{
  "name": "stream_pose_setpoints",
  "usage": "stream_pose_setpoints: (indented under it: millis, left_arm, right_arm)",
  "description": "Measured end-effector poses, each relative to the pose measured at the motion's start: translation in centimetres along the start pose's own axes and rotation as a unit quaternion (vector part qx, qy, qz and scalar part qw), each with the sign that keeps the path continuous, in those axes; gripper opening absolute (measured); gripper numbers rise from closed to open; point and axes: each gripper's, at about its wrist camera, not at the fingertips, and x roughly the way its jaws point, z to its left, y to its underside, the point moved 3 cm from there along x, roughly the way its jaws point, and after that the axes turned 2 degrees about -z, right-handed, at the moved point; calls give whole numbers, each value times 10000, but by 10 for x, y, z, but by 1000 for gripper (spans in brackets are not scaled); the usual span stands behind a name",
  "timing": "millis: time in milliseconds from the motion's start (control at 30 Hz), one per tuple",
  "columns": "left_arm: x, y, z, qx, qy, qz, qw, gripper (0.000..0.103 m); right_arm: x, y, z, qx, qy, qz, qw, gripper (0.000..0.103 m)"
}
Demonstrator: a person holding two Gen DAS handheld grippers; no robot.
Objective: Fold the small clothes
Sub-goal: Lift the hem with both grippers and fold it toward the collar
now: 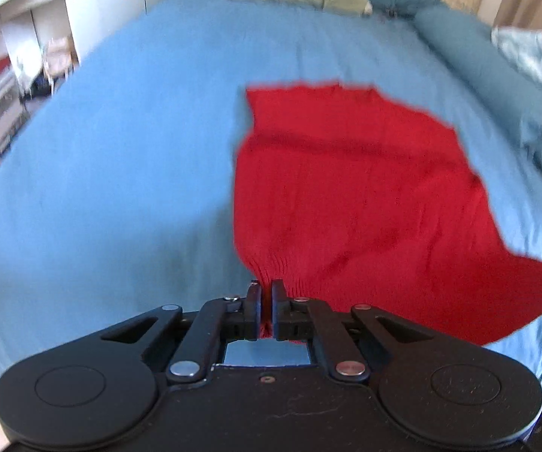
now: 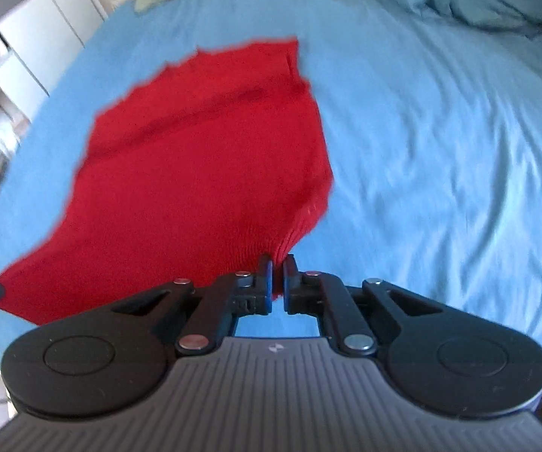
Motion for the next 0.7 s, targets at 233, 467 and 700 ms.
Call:
stream_pose_setpoints:
  millis: [233, 467, 700]
  left_arm:
    - [33, -141, -9, 69, 149, -964, 9952, 4]
    - [171, -252, -22, -300, -163, -1070, 9937, 4]
    - [315, -258, -33, -308, -961, -684, 9925, 4]
  right_arm:
    - [9, -145, 14, 461, -340, -658, 9962, 20]
    - [129, -283, 17, 561, -285, -841, 9945, 20]
    - [293, -317, 6, 655, -66, -673, 9956, 20]
